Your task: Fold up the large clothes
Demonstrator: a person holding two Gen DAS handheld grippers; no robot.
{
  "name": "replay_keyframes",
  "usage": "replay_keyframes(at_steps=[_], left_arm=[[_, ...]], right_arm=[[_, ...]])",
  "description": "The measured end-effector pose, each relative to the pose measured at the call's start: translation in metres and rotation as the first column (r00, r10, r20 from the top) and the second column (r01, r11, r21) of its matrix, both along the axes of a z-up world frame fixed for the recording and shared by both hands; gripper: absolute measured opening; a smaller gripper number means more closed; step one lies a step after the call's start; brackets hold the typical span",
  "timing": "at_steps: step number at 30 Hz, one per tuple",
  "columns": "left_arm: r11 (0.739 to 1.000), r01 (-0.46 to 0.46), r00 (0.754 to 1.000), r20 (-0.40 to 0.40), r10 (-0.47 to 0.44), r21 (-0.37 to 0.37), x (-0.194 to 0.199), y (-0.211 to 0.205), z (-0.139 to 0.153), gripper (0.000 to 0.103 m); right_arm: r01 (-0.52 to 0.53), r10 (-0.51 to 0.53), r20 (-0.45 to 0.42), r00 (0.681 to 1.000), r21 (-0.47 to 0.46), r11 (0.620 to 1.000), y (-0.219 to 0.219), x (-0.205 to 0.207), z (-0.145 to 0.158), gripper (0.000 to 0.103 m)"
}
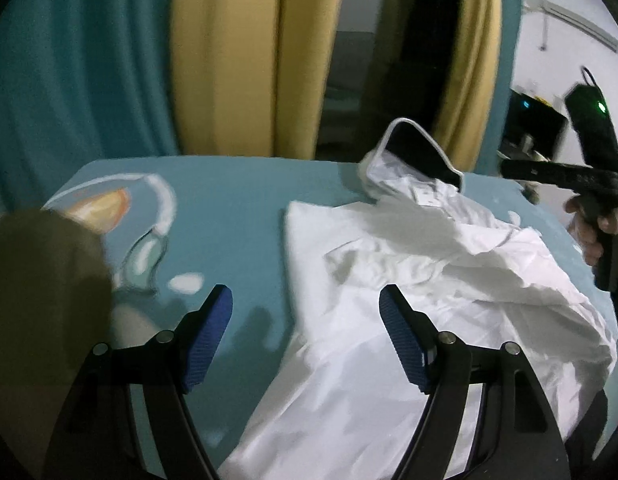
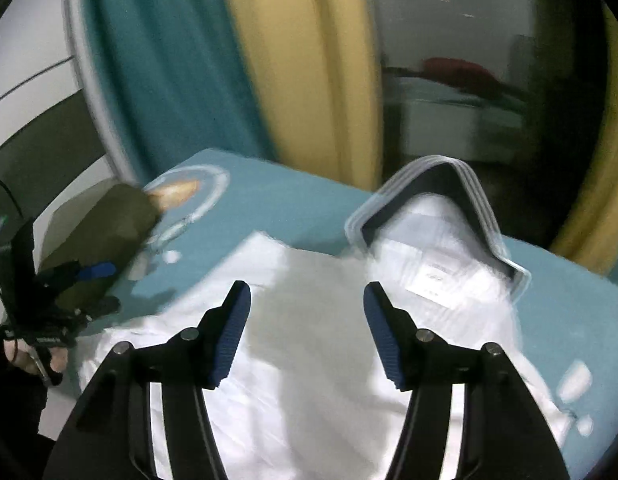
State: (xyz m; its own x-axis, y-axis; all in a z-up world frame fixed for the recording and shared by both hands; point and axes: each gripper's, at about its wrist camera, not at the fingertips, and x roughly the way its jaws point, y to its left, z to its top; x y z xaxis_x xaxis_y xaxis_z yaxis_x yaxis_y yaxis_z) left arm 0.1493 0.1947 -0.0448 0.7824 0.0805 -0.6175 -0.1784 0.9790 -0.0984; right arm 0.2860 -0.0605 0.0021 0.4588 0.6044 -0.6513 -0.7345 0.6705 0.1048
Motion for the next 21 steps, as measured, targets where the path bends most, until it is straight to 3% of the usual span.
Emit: replay_keyframes(at_steps=[3, 7, 12, 13, 14, 16, 18, 21], left_arm=[[0.996, 0.088, 0.996, -0.025, -0.089, -0.035, 0.035, -0.01, -0.002, 0.079], [0.979, 0.194, 0.977, -0.078, -0.199, -0.062, 0.08, -0.027, -0.014, 0.079], [0.975, 0.217, 0.958, -0.184, -0.22, -0.038, 0.124, -0.036, -0.046, 0.077], [0.976, 0.213, 0.956, -0.2, -0.216, -0.034, 0.127, -0.035, -0.05, 0.062], [0.976, 0.214, 0.949, -0.229, -0.216, -0.033, 0.132, -0.035, -0.057, 0.039], [0.973, 0.229, 0.941, -0.248, -0.23, -0.034, 0.132, -0.037, -0.064, 0.02], [0.969, 0.245, 0.944, -0.227, -0.239, 0.0, 0.125, -0.041, -0.061, 0.01], [0.967, 0.253, 0.953, -0.182, -0.241, 0.042, 0.107, -0.046, -0.048, 0.008]], right_arm=[[0.139, -0.139, 0.0, 0.99, -0.024, 0.99, -0.058, 0.007, -0.003, 0.059], [0.297, -0.299, -0.028, 0.954, -0.061, 0.953, -0.127, 0.019, -0.021, 0.059], [0.398, -0.407, -0.09, 0.909, -0.105, 0.911, -0.19, 0.027, -0.05, 0.059], [0.407, -0.417, -0.099, 0.903, -0.109, 0.907, -0.197, 0.029, -0.054, 0.059], [0.412, -0.424, -0.11, 0.899, -0.116, 0.904, -0.204, 0.029, -0.059, 0.059], [0.411, -0.426, -0.125, 0.896, -0.129, 0.903, -0.21, 0.029, -0.068, 0.059], [0.393, -0.412, -0.144, 0.9, -0.14, 0.909, -0.211, 0.033, -0.077, 0.059], [0.368, -0.391, -0.161, 0.906, -0.152, 0.917, -0.206, 0.037, -0.089, 0.059]])
